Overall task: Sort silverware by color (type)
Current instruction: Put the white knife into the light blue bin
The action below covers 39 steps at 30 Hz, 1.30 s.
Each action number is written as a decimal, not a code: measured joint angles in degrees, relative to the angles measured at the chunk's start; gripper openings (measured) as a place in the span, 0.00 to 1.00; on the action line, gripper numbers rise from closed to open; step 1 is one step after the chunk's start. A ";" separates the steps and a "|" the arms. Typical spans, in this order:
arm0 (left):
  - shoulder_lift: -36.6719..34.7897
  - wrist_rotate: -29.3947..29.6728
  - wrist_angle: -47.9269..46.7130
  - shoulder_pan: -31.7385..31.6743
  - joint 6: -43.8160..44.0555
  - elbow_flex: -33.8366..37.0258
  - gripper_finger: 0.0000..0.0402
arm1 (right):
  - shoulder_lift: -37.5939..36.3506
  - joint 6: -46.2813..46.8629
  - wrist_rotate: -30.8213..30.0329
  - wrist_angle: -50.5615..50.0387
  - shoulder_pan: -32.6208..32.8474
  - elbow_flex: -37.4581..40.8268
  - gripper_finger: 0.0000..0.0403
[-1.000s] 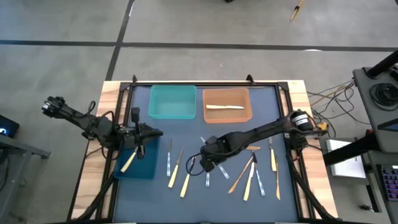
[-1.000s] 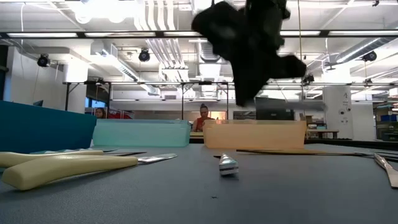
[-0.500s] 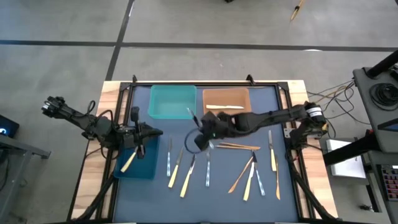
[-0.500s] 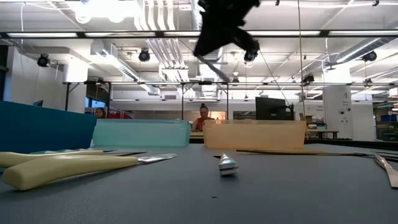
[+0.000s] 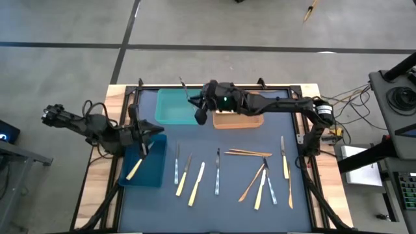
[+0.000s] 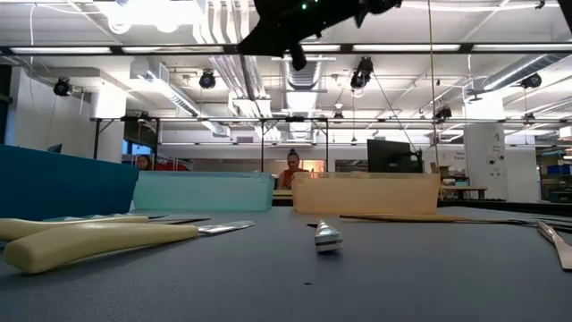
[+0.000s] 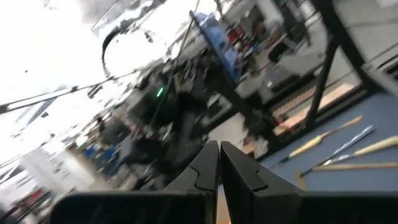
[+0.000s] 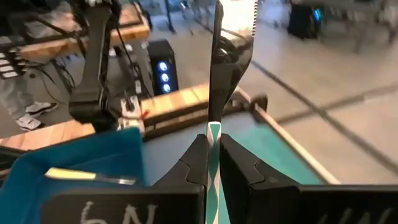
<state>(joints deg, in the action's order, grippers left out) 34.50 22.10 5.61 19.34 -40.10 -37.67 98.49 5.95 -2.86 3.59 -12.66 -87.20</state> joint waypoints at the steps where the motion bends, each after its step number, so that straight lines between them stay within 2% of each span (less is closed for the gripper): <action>1: -0.30 -2.00 -0.01 -1.11 0.60 0.00 0.00 | 0.49 -1.51 1.44 1.80 -1.00 0.00 0.03; 6: -0.02 -8.19 -0.07 -7.76 3.95 0.00 0.00 | 3.53 -6.20 5.54 10.04 -5.25 -0.02 0.03; 14: 1.82 -12.71 2.81 -22.07 7.97 1.71 0.00 | 9.83 -5.94 16.32 20.21 -11.88 -0.02 0.03; 20: 2.50 -16.39 4.04 -33.42 12.62 2.34 0.00 | 13.57 -5.95 19.34 20.85 -13.32 -3.74 0.03; 24: 2.35 -17.35 4.22 -38.64 17.45 2.34 0.00 | 16.62 -5.45 21.21 20.70 -13.10 -7.62 0.03; 29: -0.02 -17.28 4.26 -41.59 20.99 2.34 0.00 | 19.10 -5.12 21.23 15.46 -12.99 -12.25 0.03; 39: -5.06 -15.76 3.92 -41.84 25.22 2.34 0.00 | 25.13 -9.07 21.09 -0.01 -12.42 -21.80 0.03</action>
<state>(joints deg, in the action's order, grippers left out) 29.44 6.34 9.52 -22.50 -14.88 -35.33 123.62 -3.12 18.24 3.57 -25.08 -109.00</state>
